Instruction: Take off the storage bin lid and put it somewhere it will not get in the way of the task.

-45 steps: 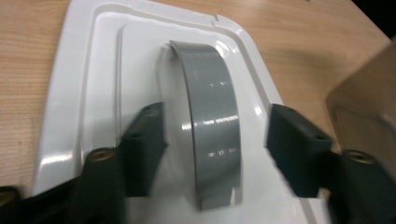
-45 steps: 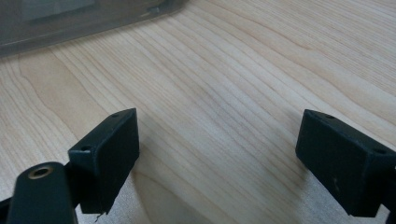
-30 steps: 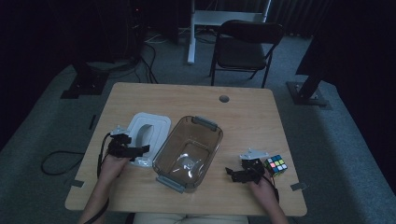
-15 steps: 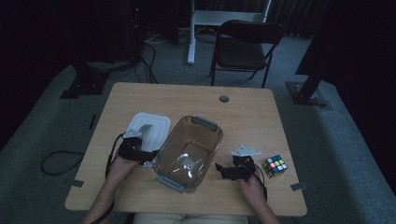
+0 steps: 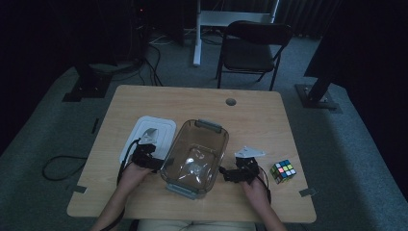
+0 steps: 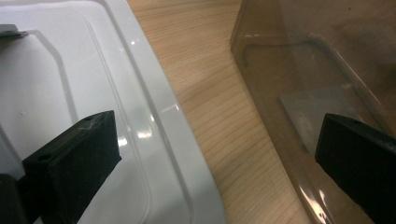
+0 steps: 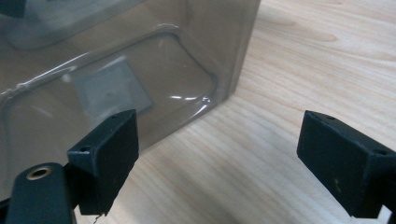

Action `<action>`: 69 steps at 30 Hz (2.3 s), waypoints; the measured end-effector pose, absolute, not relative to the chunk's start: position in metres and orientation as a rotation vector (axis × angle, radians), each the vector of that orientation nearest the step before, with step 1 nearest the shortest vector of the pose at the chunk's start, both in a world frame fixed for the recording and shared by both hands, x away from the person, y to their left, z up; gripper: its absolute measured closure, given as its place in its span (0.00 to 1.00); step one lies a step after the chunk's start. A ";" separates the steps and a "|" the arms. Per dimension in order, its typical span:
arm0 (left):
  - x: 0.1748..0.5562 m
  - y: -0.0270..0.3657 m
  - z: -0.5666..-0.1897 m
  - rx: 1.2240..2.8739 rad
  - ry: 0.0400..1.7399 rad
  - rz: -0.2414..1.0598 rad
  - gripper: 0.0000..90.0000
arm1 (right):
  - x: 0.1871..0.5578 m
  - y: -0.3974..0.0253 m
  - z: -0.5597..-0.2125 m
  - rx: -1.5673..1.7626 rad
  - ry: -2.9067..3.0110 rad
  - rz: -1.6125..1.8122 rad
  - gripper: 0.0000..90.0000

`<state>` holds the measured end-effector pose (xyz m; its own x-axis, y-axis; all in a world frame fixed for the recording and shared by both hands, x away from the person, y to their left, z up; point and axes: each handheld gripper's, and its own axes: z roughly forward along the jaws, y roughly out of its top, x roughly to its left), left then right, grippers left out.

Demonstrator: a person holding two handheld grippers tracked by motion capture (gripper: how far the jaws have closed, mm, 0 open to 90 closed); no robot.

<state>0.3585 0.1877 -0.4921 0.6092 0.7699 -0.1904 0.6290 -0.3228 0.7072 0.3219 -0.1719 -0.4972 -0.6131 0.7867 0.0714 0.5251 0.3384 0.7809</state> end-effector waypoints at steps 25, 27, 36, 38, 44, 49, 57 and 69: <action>0.358 0.163 -0.495 2.104 1.096 0.252 0.00 | 0.343 -0.198 -0.497 1.183 2.314 1.055 0.14; 0.360 0.171 -0.491 2.083 1.139 0.274 0.00 | 0.341 -0.199 -0.496 1.188 2.309 1.062 0.14; 0.368 0.219 -0.479 1.977 1.310 0.440 0.14 | 0.330 -0.210 -0.487 1.189 2.271 1.114 0.14; 0.370 0.229 -0.481 1.945 1.349 0.468 0.20 | 0.328 -0.212 -0.488 1.197 2.281 1.102 0.15; 0.379 0.241 -0.494 1.908 1.451 0.504 0.34 | 0.325 -0.210 -0.488 1.177 2.293 1.102 0.15; 0.379 0.241 -0.502 1.915 1.466 0.498 0.62 | 0.326 -0.211 -0.489 1.168 2.291 1.081 0.16; 0.371 0.230 -0.497 1.901 1.457 0.466 0.74 | 0.326 -0.213 -0.488 1.177 2.284 1.090 0.16; 0.351 0.202 -0.491 1.962 1.394 0.385 0.69 | 0.324 -0.218 -0.484 1.181 2.262 1.113 0.16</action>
<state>0.3513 0.2016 -0.4909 0.3799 0.9133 -0.1465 0.7088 -0.1857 0.6806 0.3239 -0.2177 -0.4845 -0.5884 0.8074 0.0438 0.5275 0.3422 0.7776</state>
